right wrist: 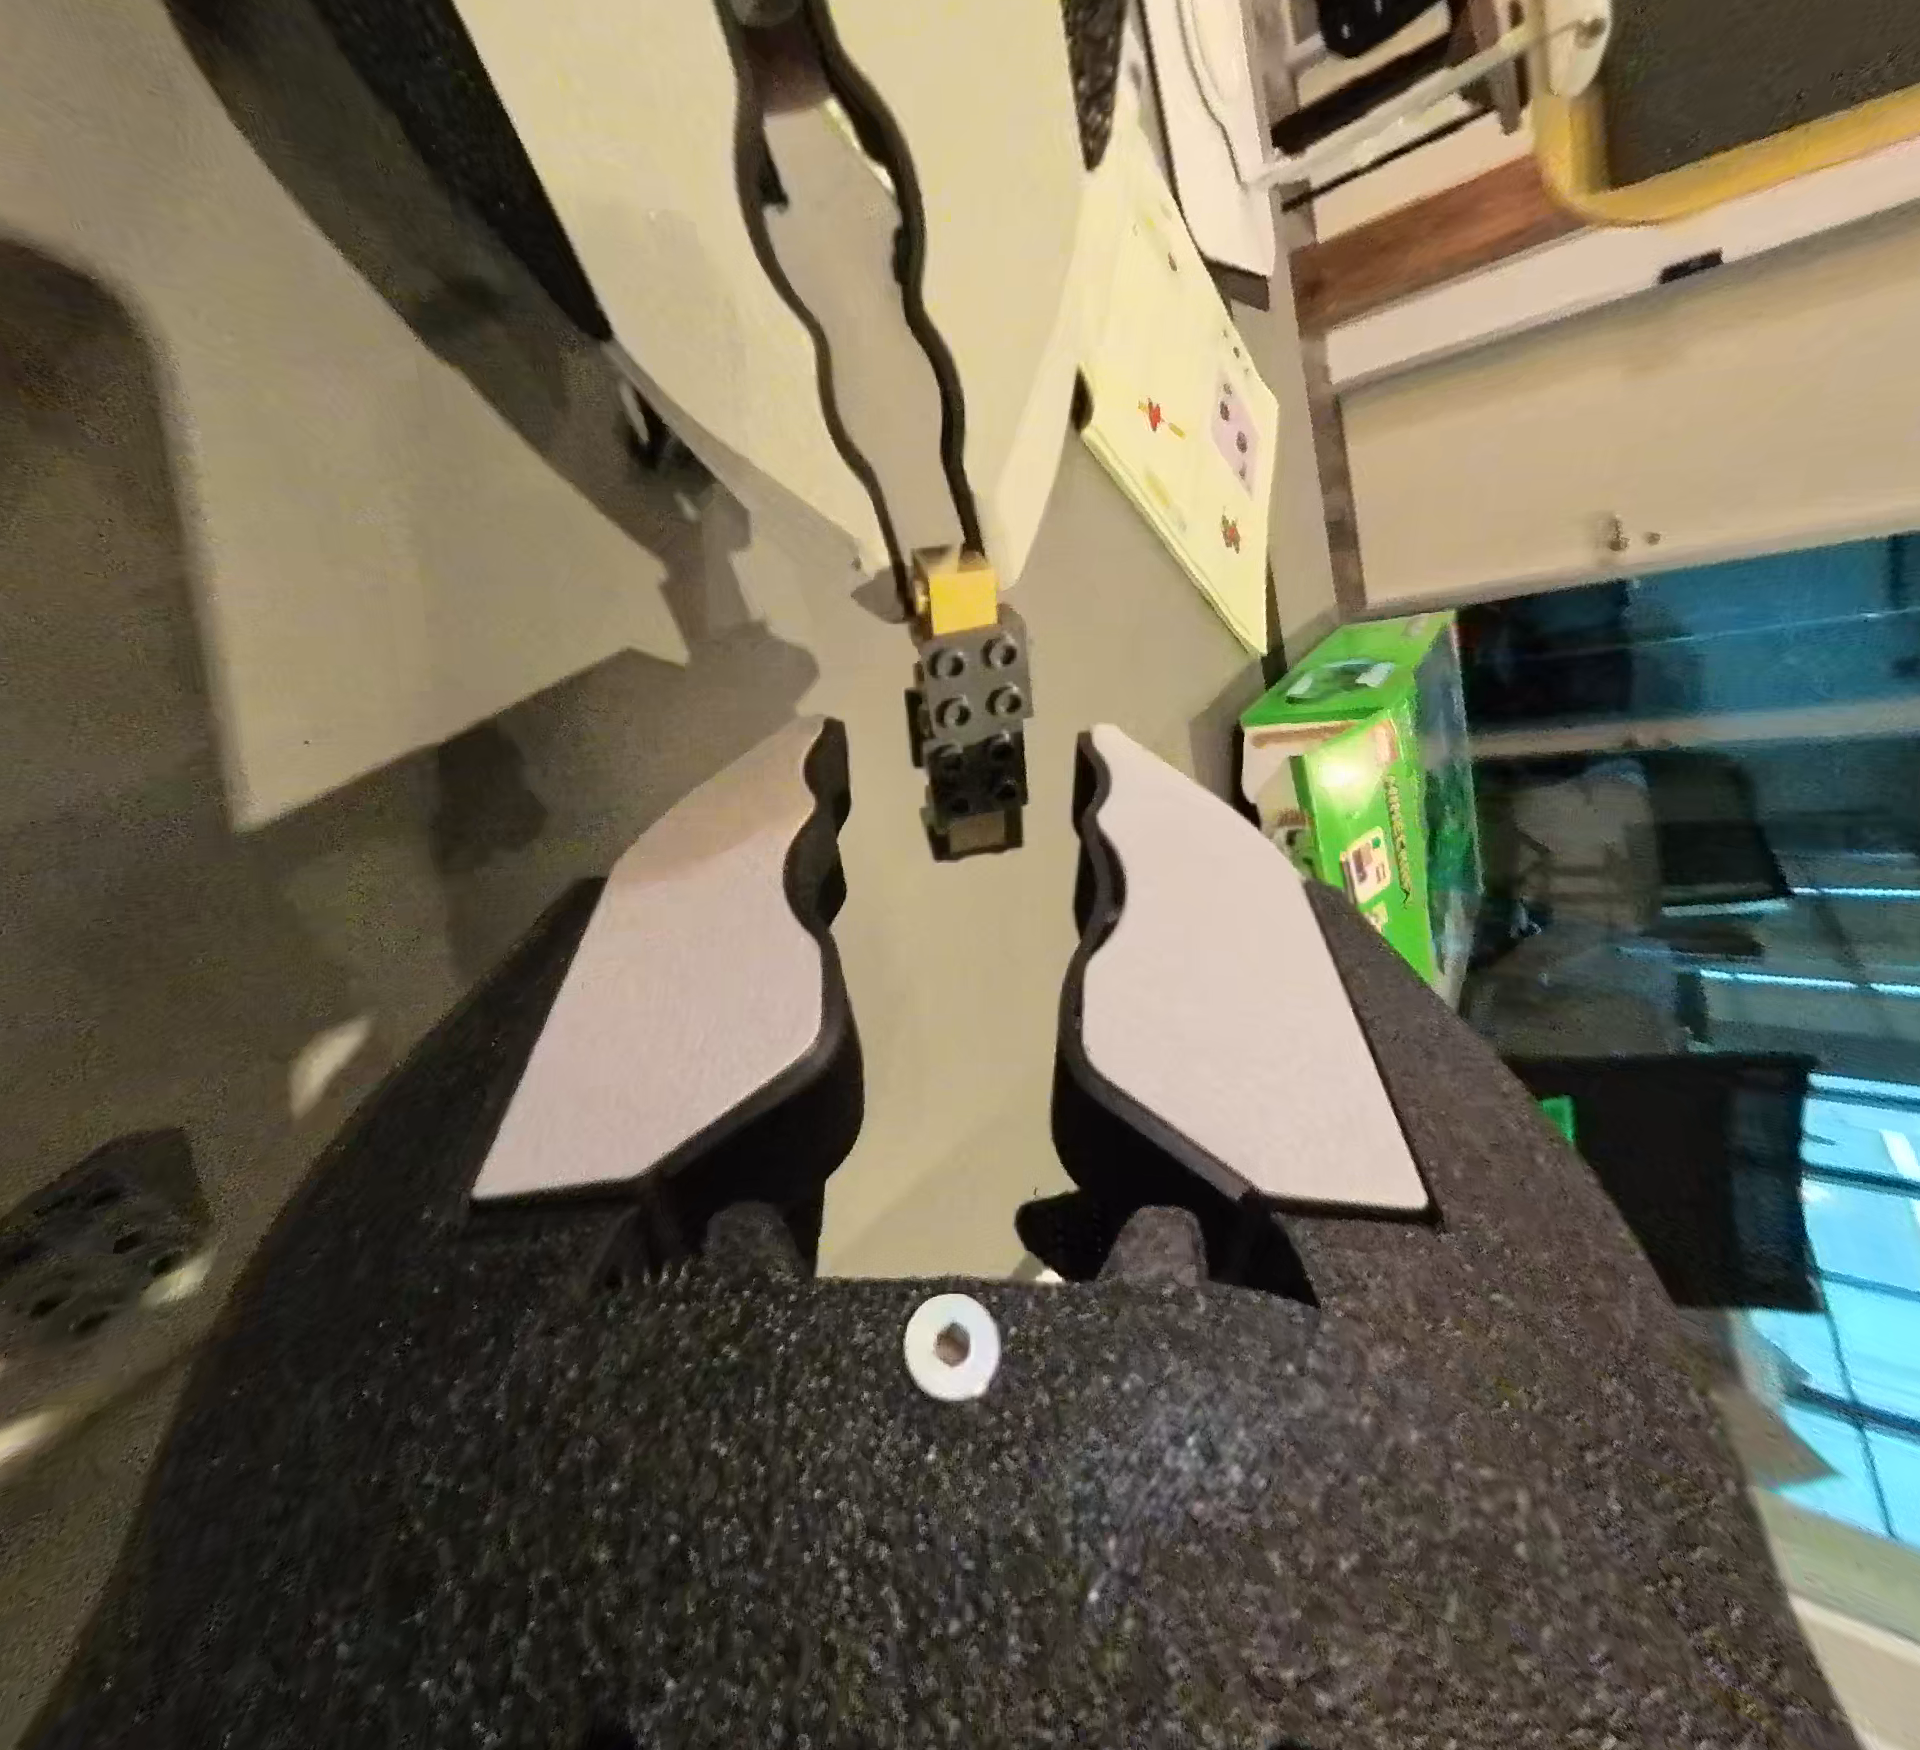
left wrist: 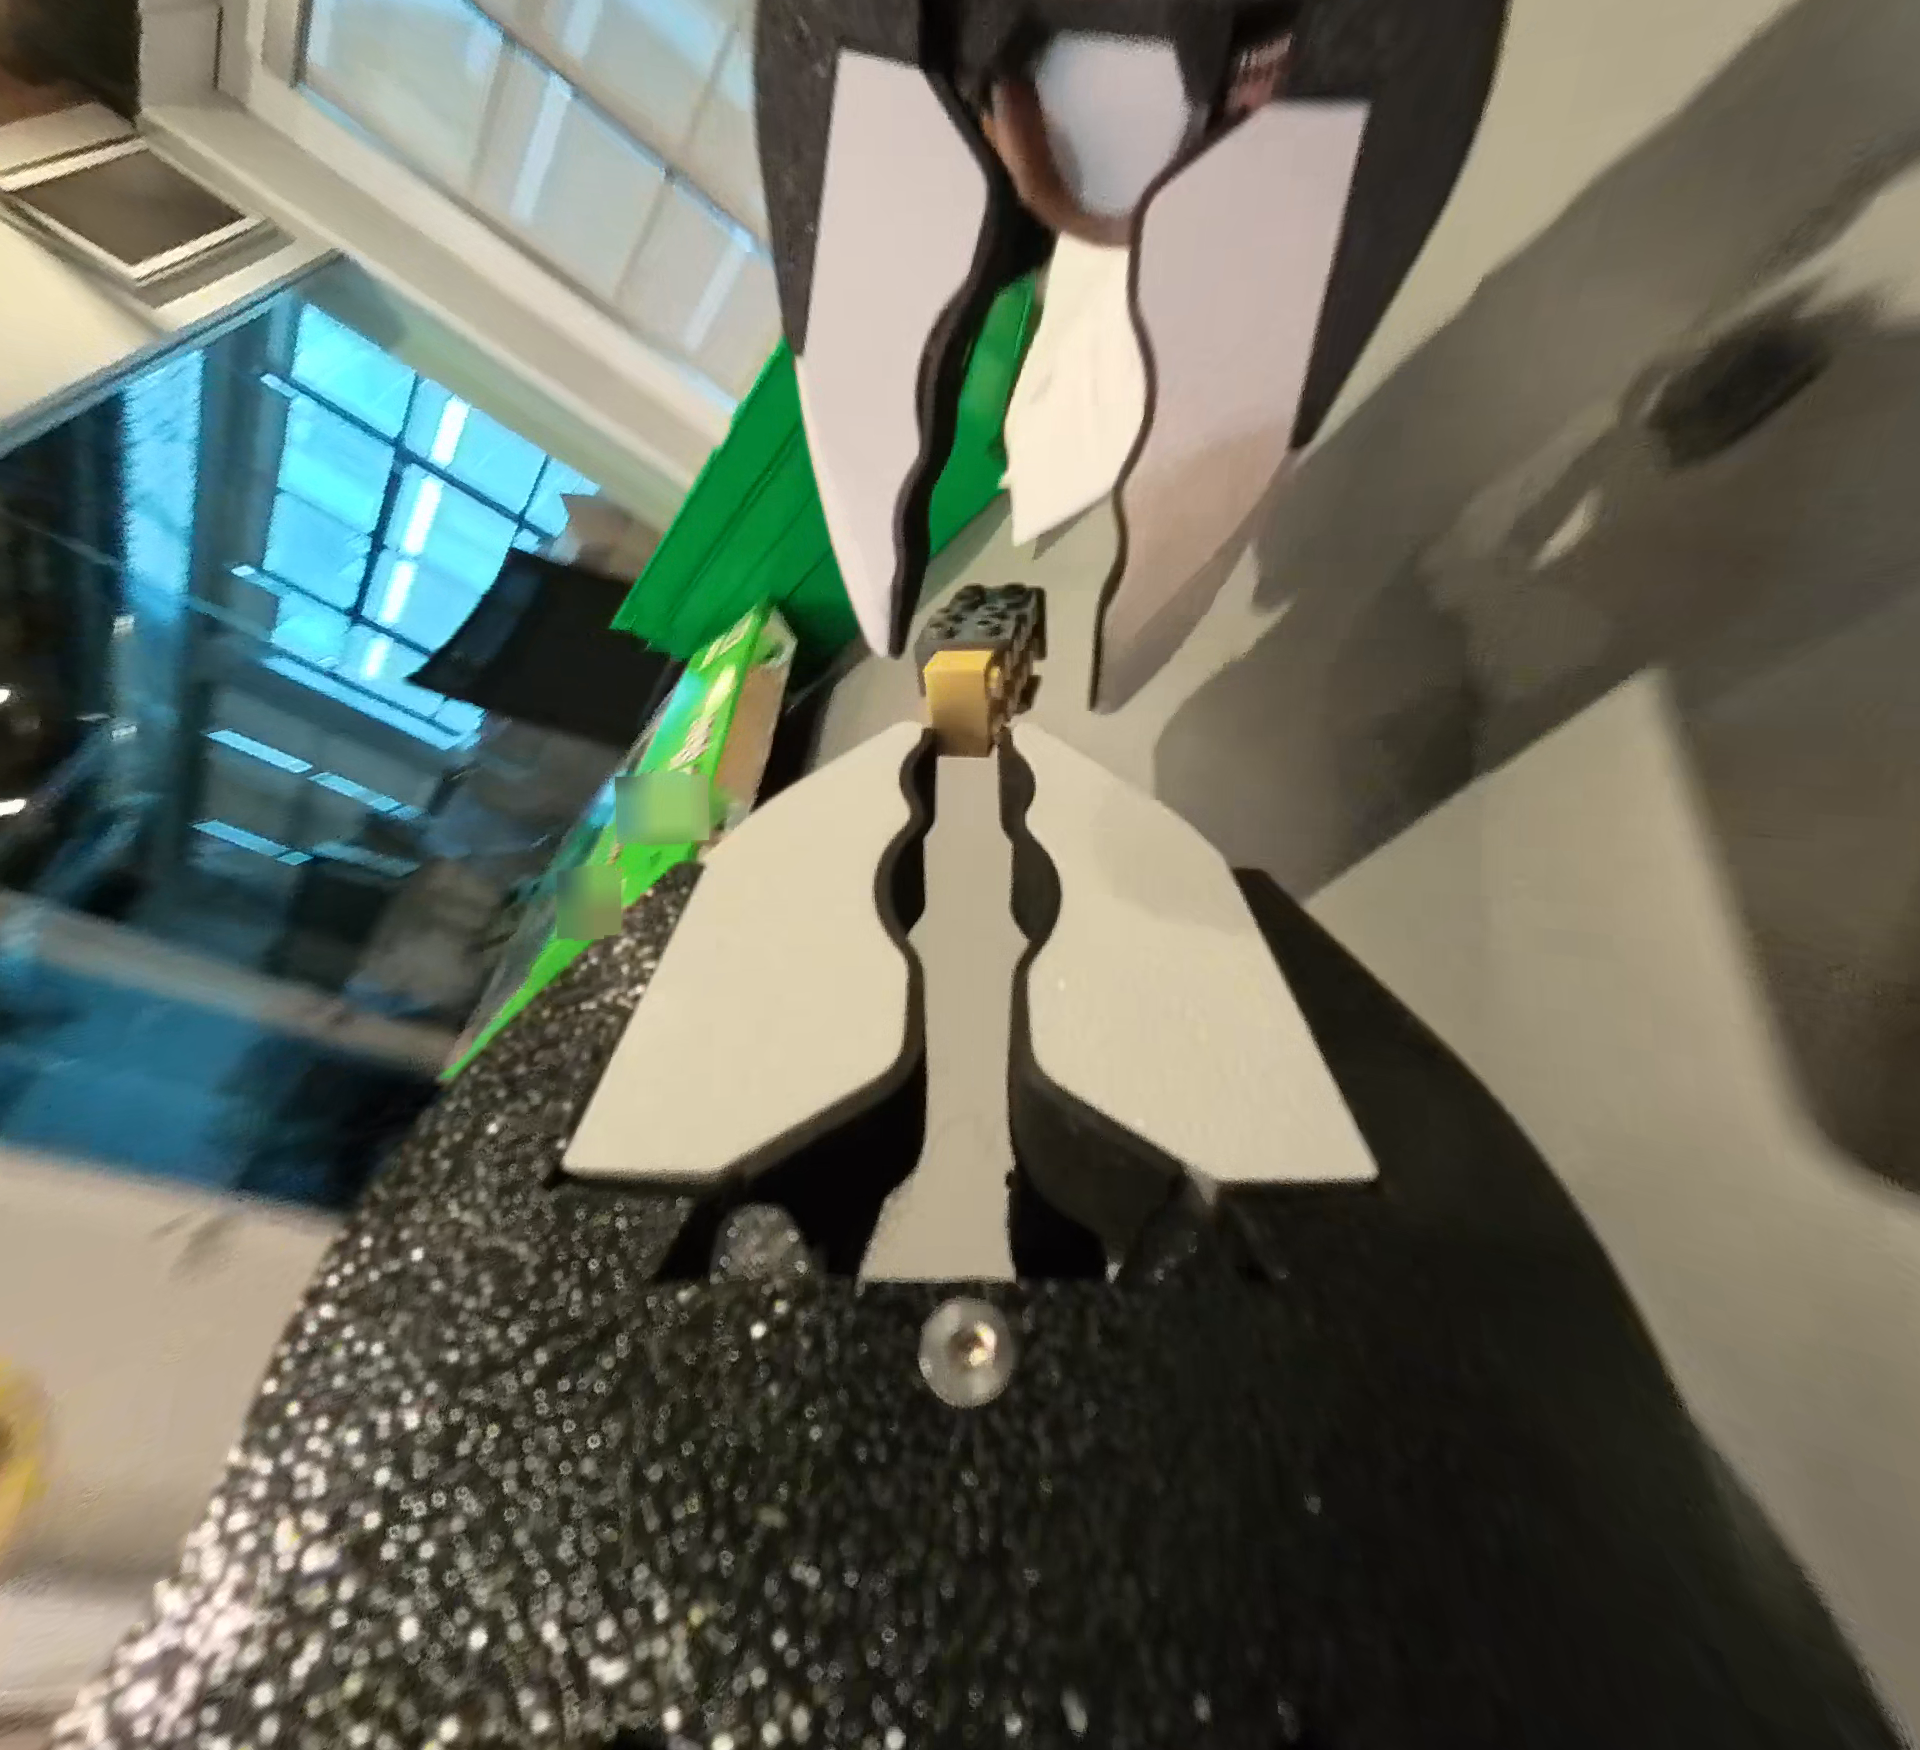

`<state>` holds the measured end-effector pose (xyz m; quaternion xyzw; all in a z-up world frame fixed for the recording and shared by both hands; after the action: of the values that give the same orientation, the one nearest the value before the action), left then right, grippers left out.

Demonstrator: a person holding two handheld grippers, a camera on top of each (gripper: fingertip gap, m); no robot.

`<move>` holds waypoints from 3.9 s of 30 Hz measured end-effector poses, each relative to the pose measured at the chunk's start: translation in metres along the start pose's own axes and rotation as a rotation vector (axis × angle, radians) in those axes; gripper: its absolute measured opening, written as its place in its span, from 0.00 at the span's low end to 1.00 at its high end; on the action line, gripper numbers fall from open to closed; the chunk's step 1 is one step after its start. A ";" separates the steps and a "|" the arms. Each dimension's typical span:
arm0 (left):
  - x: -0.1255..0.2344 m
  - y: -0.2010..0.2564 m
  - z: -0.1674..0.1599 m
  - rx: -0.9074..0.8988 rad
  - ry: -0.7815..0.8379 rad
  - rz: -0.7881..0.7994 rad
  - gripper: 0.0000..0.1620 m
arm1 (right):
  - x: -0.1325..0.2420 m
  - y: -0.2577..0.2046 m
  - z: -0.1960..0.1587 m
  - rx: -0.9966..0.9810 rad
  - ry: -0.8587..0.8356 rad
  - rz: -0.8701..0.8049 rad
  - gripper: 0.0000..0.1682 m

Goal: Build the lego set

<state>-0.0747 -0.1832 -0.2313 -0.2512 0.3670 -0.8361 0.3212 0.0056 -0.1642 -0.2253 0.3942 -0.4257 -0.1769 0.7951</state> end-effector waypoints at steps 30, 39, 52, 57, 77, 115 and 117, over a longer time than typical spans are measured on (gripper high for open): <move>0.004 -0.007 0.004 0.287 0.186 -0.087 0.23 | 0.013 0.008 0.009 -0.012 -0.031 0.194 0.11; 0.006 -0.003 0.008 0.244 0.217 -0.108 0.14 | 0.009 0.004 0.015 0.024 -0.069 0.261 0.10; 0.005 0.003 0.002 0.208 0.163 -0.160 0.10 | 0.003 -0.002 0.004 0.023 -0.068 0.252 0.10; 0.004 0.002 -0.002 0.221 0.149 -0.156 0.15 | 0.005 -0.001 0.002 0.029 -0.034 0.256 0.10; 0.029 -0.025 0.018 0.659 0.572 -0.335 0.10 | 0.036 0.018 0.015 -0.403 0.522 0.441 0.10; 0.028 -0.022 0.026 0.765 0.643 -0.428 0.09 | 0.036 0.014 0.019 -0.448 0.578 0.501 0.10; 0.029 -0.022 0.026 0.760 0.645 -0.426 0.08 | 0.036 0.015 0.019 -0.449 0.577 0.502 0.10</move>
<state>-0.0844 -0.2042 -0.1930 0.0830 0.0597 -0.9912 0.0839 0.0103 -0.1864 -0.1884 0.1296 -0.2200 0.0507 0.9655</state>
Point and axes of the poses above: each gripper's, where its closed fingertips meet, x back along the fingers, z out of its top, y = z × x across the jaws, the point moved 5 cm from there along x, back along the fingers, and after that the axes turned 7 degrees about -y, right-handed, at the moved point
